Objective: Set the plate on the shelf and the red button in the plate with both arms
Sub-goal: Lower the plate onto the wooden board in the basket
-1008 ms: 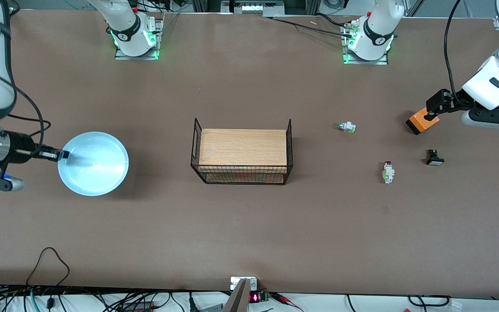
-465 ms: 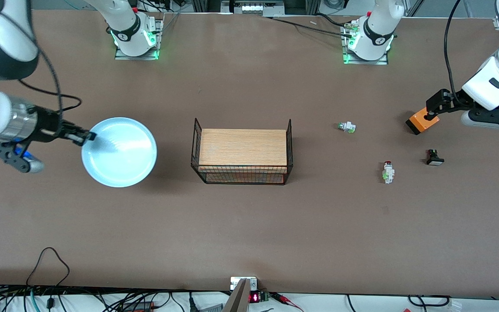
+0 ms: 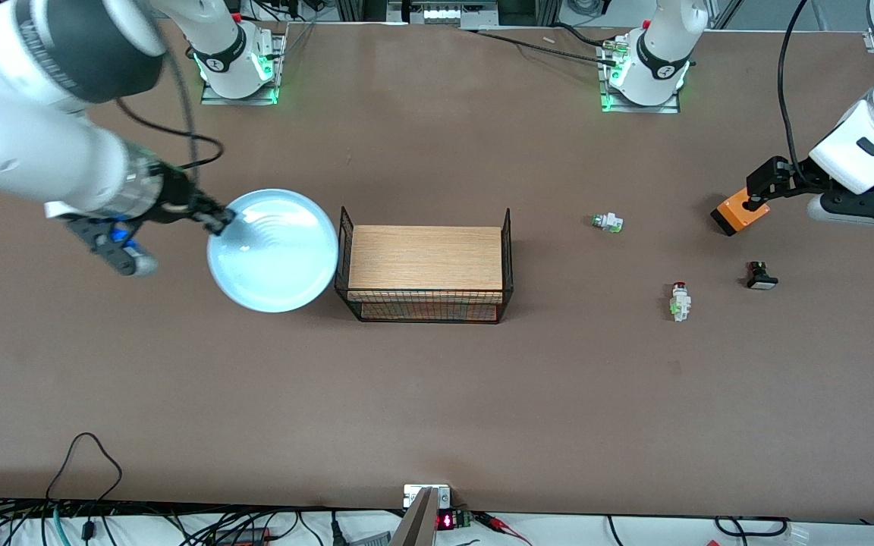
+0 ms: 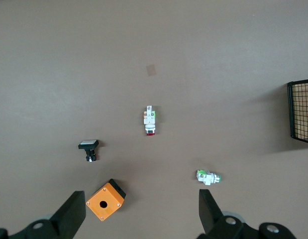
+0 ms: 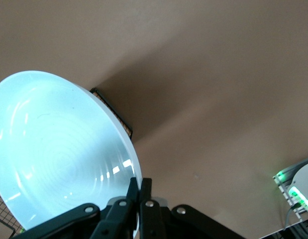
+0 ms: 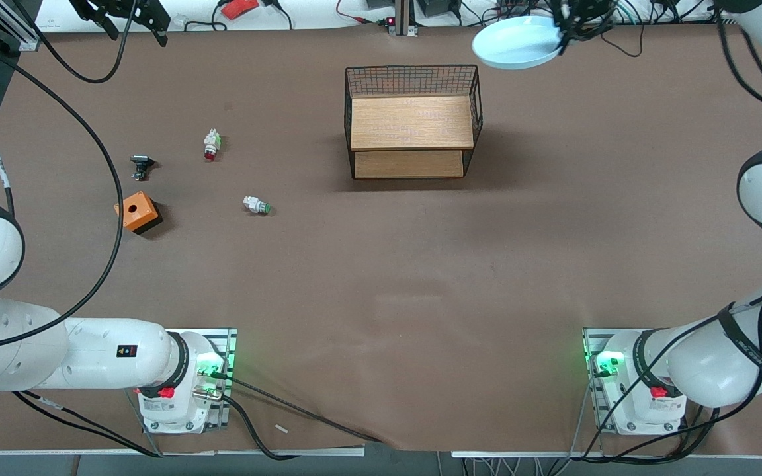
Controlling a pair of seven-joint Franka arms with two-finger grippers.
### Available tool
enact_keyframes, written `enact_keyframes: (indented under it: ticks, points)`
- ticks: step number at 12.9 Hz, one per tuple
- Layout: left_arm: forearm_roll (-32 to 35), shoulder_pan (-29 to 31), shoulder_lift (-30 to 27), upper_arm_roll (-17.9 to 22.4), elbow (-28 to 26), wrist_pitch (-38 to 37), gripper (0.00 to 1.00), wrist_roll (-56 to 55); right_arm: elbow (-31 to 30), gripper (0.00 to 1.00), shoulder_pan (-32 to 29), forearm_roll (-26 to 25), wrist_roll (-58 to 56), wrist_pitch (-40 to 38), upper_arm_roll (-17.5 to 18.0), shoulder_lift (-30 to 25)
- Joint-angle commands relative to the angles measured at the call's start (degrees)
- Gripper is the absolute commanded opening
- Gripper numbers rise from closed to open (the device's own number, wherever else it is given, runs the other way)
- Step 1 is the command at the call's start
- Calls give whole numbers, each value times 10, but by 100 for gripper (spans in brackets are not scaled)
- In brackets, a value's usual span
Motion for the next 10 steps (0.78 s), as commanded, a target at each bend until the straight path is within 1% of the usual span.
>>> enact_keyframes:
  ticks: [1,3,5,8,9,10]
  points:
    - [11,3,7,-1,18,-12,100,3,-38,0,58,12,96,45,-12,-21]
    - [11,3,7,-1,18,-12,100,3,-53,0,89,12,142,74,-12,-21]
    - [9,6,8,0,18,-11,100,3,-78,0,108,12,156,92,-12,-32]
    - [10,7,8,-1,18,-11,100,3,-164,0,125,12,156,132,-11,-92]
    - [10,7,8,-1,18,-11,100,3,-185,0,129,11,157,139,-9,-109]
    - [10,7,8,-1,18,-11,100,3,-192,0,140,11,170,143,-8,-113]
